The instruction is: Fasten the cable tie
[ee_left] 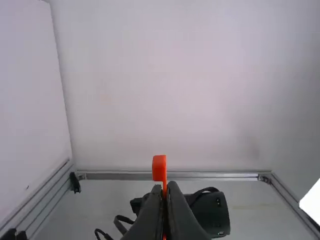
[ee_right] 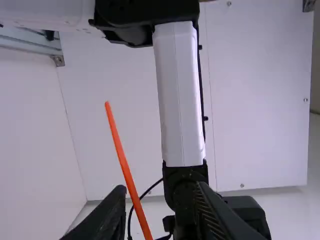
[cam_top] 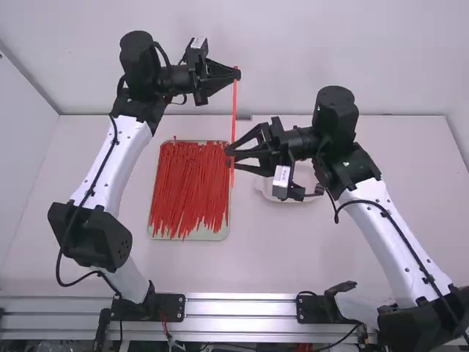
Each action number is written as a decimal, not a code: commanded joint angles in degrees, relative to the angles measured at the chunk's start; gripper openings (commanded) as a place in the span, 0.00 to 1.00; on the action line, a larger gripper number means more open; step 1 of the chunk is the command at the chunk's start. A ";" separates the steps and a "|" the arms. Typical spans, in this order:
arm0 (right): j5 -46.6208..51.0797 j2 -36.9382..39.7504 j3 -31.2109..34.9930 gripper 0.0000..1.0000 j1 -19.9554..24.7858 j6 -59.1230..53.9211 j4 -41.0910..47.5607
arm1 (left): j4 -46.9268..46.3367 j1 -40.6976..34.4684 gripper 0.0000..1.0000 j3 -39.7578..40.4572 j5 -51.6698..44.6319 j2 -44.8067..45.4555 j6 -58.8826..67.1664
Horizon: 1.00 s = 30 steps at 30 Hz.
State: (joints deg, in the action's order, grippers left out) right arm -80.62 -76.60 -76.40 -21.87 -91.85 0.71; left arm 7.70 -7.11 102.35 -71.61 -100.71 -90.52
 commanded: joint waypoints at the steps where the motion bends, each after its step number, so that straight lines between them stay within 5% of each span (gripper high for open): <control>1: -0.09 0.09 0.00 0.35 0.20 0.26 -0.31 | -1.16 0.68 0.02 -0.09 -0.96 0.57 2.58; 22: 4.22 0.09 0.00 0.25 0.63 0.50 -0.26 | -2.51 -0.02 0.02 -0.09 0.74 0.59 3.41; 30: 4.35 0.09 0.00 0.12 0.44 0.50 -0.02 | -2.10 0.02 0.02 -0.09 2.05 0.57 3.41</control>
State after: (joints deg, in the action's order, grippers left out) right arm -76.09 -76.60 -76.42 -21.17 -91.81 0.64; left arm 5.04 -7.03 102.35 -69.78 -100.73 -88.38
